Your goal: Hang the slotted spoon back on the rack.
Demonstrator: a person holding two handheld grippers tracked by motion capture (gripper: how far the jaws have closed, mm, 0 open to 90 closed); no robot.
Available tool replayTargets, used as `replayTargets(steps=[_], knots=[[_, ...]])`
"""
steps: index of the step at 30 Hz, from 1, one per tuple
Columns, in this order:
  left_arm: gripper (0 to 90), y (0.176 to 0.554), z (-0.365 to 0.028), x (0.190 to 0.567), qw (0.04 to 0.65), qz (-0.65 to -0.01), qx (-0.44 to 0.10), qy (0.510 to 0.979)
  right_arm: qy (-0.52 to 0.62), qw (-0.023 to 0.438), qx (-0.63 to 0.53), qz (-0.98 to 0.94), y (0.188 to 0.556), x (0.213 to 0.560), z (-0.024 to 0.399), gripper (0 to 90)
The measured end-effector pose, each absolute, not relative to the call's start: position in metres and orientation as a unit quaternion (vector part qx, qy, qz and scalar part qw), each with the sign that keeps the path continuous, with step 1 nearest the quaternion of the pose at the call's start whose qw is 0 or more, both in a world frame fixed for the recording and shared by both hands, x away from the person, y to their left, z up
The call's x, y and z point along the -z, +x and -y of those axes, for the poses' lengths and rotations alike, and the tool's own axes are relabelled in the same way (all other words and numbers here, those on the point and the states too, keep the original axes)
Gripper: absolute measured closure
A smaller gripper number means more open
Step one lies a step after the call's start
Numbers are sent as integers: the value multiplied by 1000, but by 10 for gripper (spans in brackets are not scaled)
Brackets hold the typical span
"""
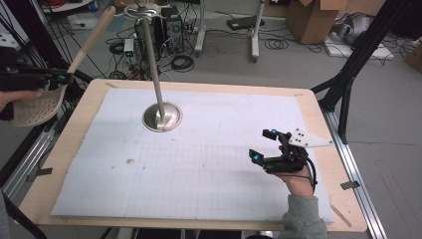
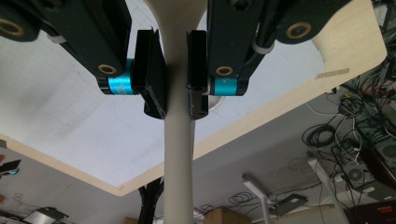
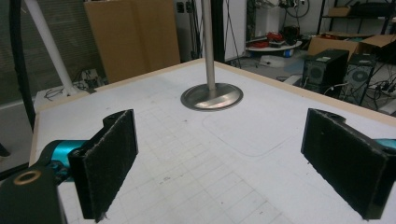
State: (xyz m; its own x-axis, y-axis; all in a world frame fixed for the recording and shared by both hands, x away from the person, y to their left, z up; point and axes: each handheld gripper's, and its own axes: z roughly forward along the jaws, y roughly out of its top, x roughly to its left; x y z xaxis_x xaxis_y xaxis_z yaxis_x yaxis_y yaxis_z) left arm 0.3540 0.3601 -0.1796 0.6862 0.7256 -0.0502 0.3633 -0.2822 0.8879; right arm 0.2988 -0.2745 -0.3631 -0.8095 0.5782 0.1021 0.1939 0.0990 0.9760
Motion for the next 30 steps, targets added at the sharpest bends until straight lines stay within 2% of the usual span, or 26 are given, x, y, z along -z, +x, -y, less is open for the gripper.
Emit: replayTargets(steps=[30], knots=[[779, 368, -347, 200, 486, -348, -160, 786, 268, 158, -617, -722, 299, 363, 276, 98]])
